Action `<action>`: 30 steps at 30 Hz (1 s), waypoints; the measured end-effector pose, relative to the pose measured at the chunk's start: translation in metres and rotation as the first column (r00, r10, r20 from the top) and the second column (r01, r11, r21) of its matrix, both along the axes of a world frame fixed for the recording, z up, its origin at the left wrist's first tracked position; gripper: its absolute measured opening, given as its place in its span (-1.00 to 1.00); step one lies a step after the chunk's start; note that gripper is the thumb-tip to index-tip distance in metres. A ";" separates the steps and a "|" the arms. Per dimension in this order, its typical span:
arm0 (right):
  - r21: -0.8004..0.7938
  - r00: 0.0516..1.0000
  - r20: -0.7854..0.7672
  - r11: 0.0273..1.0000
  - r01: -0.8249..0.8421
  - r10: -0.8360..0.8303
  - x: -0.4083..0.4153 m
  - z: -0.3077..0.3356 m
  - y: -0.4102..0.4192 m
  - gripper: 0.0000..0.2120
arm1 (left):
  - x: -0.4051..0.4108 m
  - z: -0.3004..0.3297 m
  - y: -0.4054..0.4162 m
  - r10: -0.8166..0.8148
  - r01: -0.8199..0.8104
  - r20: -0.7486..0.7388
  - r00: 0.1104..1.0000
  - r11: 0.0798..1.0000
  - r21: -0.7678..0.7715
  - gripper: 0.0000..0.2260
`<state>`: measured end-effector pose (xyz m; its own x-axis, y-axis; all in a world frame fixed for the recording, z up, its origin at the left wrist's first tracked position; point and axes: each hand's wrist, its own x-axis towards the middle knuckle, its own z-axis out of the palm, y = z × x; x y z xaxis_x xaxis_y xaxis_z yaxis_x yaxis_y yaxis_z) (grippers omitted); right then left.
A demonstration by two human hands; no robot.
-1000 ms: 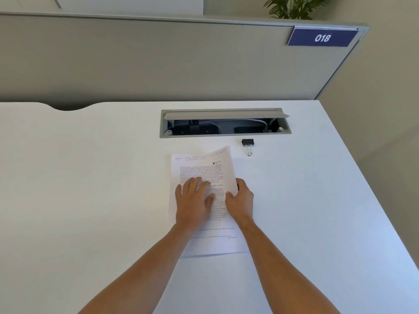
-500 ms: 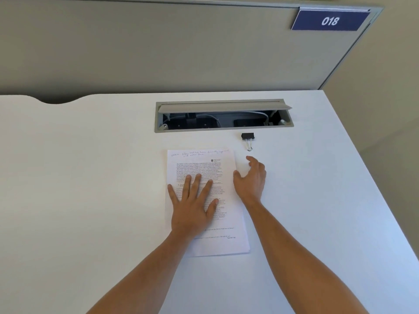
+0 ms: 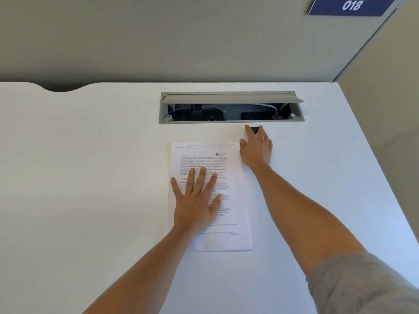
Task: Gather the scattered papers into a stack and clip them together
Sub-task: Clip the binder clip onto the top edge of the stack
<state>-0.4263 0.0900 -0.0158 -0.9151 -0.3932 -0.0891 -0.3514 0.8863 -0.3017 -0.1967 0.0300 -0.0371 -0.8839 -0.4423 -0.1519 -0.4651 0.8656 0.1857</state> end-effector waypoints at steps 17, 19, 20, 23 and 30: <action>-0.665 0.955 0.249 0.690 0.287 -0.158 0.096 0.042 0.015 -0.88 | -0.003 0.010 -0.003 -0.016 0.012 0.044 0.999 0.995 0.097 -0.43; -0.693 0.911 0.383 0.604 0.393 -0.153 0.117 0.043 0.020 -0.90 | -0.007 0.019 -0.004 0.050 -0.045 -0.021 0.999 0.983 0.179 -0.48; -0.693 0.882 0.447 0.565 0.447 -0.149 0.126 0.044 0.022 -0.91 | -0.007 0.025 -0.004 0.092 -0.069 -0.097 0.991 0.975 0.212 -0.53; -0.670 0.804 0.581 0.484 0.562 -0.129 0.144 0.046 0.027 -0.90 | -0.003 0.040 -0.003 0.095 -0.013 -0.378 0.921 0.977 0.212 -0.78; -0.677 0.752 0.658 0.419 0.605 -0.024 0.175 0.054 0.030 -0.89 | 0.016 0.063 0.000 0.206 -0.016 -0.519 0.830 0.938 0.347 -0.91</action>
